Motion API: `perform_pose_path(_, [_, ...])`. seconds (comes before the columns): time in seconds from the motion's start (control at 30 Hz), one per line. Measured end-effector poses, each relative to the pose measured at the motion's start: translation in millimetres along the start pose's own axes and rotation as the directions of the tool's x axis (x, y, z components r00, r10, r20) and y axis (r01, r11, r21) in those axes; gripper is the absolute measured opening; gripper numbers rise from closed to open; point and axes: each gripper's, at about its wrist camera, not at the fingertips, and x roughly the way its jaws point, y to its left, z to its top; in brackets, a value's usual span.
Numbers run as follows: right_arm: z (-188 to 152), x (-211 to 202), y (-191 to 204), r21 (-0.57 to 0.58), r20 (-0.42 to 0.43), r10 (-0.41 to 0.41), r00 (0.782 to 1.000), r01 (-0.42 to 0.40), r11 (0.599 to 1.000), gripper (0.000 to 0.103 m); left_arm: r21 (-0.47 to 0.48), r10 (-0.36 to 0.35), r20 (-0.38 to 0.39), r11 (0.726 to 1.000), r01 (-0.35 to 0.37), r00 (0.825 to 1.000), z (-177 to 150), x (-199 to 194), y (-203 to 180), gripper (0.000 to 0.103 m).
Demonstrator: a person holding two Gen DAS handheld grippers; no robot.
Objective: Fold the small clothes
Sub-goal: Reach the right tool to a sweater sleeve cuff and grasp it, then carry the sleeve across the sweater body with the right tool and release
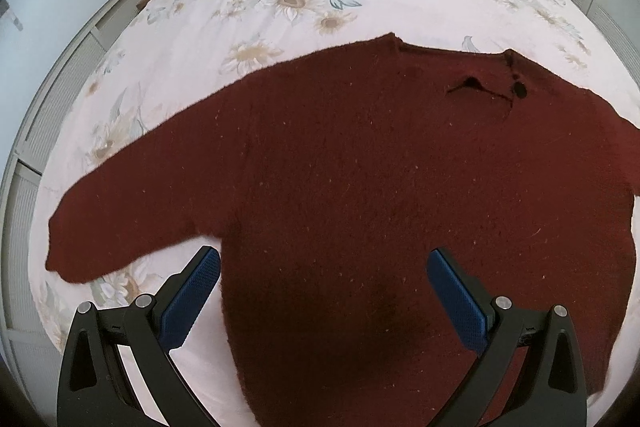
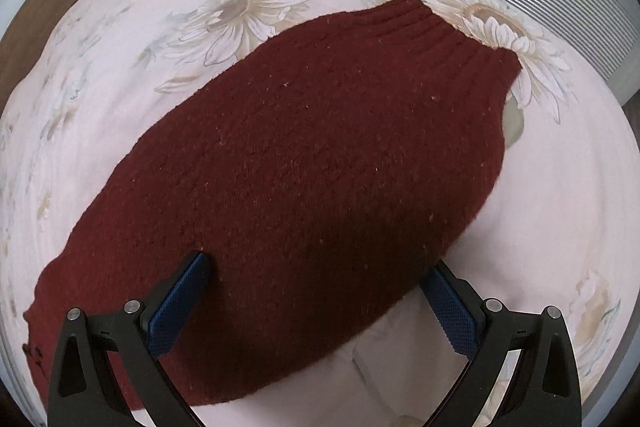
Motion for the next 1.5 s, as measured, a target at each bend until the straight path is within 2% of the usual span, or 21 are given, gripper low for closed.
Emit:
perform_pose_path(0.07, [1.2, 0.9, -0.7, 0.010, -0.009, -0.003, 1.000, 0.003, 1.000, 0.100, -0.009, -0.014, -0.014, 1.000, 0.013, 1.000, -4.6, 4.5, 0.1, 0.102])
perform_pose_path(0.13, [2.6, 0.7, -0.4, 0.012, -0.019, -0.024, 1.000, 0.025, 1.000, 0.093, -0.013, -0.029, -0.031, 1.000, 0.028, 0.999, -7.7, 8.7, -0.3, 0.102])
perform_pose_path(0.17, [3.3, 0.0, 0.4, 0.007, -0.020, -0.028, 0.999, 0.028, 1.000, 0.085, -0.012, -0.038, -0.034, 0.999, 0.037, 0.999, -8.3, 9.5, -0.7, 0.102])
perform_pose_path(0.2, [4.6, -1.8, 1.9, -0.007, -0.020, -0.036, 0.999, 0.036, 0.999, 0.074, -0.011, -0.049, -0.031, 0.999, 0.049, 0.998, -9.4, 10.0, -0.8, 0.102])
perform_pose_path(0.23, [6.0, -4.3, 3.2, -0.020, -0.018, -0.042, 0.999, 0.041, 0.999, 0.067, -0.012, -0.054, -0.031, 0.999, 0.053, 0.998, -9.4, 10.5, -1.4, 0.102])
perform_pose_path(0.3, [8.7, -9.0, 4.4, -0.032, -0.020, -0.035, 0.999, 0.034, 0.999, 0.036, -0.010, -0.061, -0.034, 0.998, 0.061, 0.998, -9.9, 11.5, -1.6, 0.102])
perform_pose_path(0.37, [11.9, -15.5, 5.1, -0.039, -0.019, -0.004, 1.000, 0.003, 0.999, 0.017, -0.008, -0.058, -0.035, 0.998, 0.058, 0.998, -9.6, 12.2, -2.0, 0.102])
perform_pose_path(0.6, [4.1, -60.9, 29.0, -0.139, 0.060, 0.056, 0.997, -0.047, 0.989, 0.013, -0.015, -0.063, -0.020, 0.998, 0.062, 0.998, -10.0, 6.4, -2.5, 0.102])
perform_pose_path(0.8, [-20.0, -121.4, 84.9, -0.259, 0.109, 0.158, 0.981, -0.125, 0.958, 0.013, 0.007, -0.072, 0.005, 0.997, 0.072, 0.997, -9.9, -4.5, -3.2, 0.102])
perform_pose_path(0.87, [-28.5, -133.1, 112.1, -0.308, 0.102, 0.196, 0.975, -0.156, 0.938, 0.013, 0.014, -0.095, 0.014, 0.995, 0.095, 0.995, -8.0, -5.9, -2.7, 0.102])
perform_pose_path(1.07, [-65.5, -160.6, 183.9, -0.420, 0.059, 0.286, 0.956, -0.236, 0.876, 0.012, 0.026, -0.107, 0.044, 0.994, 0.106, 0.993, 1.3, -6.8, -0.3, 0.102])
perform_pose_path(1.17, [-87.6, -174.3, 228.6, -0.491, 0.033, 0.326, 0.945, -0.268, 0.829, 0.012, 0.030, -0.112, 0.052, 0.993, 0.111, 0.992, 6.9, -6.0, 5.2, 0.102])
perform_pose_path(1.4, [-136.3, -184.4, 321.3, -0.580, -0.053, 0.402, 0.914, -0.356, 0.733, 0.012, 0.003, -0.136, 0.070, 0.991, 0.136, 0.988, 13.6, -4.1, 24.3, 0.102])
perform_pose_path(1.5, [-160.0, -183.6, 356.9, -0.603, -0.096, 0.429, 0.898, -0.395, 0.693, 0.012, 0.000, -0.126, 0.067, 0.992, 0.126, 0.990, 16.6, 0.5, 29.9, 0.102])
